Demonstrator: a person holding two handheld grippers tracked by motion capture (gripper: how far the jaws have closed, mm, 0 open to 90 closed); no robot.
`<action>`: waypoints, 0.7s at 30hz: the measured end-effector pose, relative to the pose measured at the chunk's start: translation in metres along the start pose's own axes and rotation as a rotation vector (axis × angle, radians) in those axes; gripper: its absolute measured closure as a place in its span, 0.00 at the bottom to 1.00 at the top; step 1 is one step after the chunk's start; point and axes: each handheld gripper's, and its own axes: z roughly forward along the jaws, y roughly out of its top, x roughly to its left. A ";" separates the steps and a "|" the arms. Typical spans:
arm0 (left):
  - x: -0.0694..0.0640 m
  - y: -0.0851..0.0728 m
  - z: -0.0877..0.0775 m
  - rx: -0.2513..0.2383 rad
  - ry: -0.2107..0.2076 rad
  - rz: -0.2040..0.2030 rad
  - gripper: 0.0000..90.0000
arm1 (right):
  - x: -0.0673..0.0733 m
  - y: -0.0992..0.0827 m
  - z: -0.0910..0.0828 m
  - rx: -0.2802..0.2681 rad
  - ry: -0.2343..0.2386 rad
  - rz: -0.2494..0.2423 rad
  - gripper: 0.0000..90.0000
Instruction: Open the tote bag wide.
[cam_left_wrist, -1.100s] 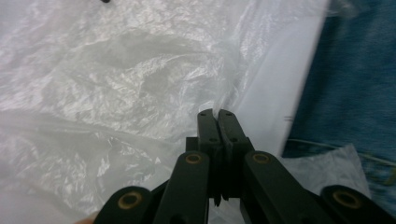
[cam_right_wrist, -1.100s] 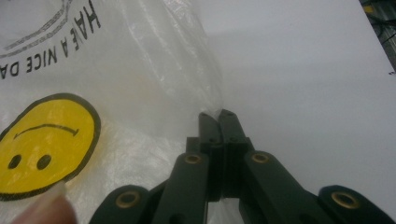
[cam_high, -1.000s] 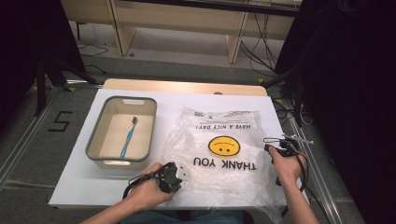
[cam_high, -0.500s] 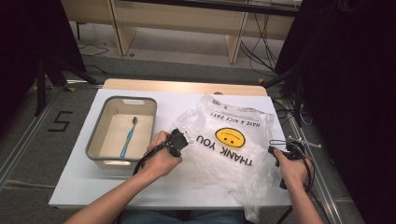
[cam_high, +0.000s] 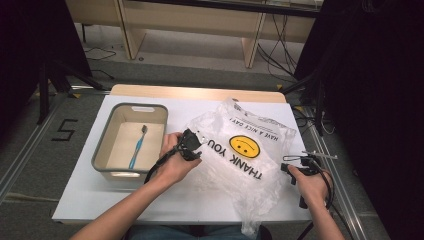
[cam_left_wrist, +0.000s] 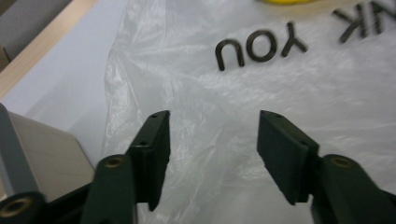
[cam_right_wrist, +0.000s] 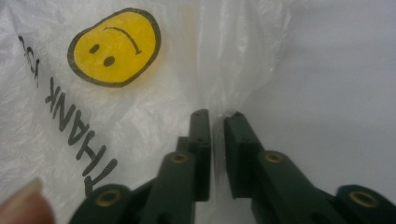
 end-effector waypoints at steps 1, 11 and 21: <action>0.000 -0.002 -0.006 -0.031 -0.005 -0.004 0.44 | 0.000 0.000 -0.001 0.000 -0.002 -0.023 0.84; -0.009 -0.043 -0.046 -0.150 -0.227 -0.062 0.43 | 0.023 0.008 -0.033 -0.179 -0.131 -0.283 0.47; -0.027 -0.075 -0.046 -0.119 -0.299 -0.055 0.41 | 0.056 0.011 -0.021 -0.240 0.044 -0.434 0.46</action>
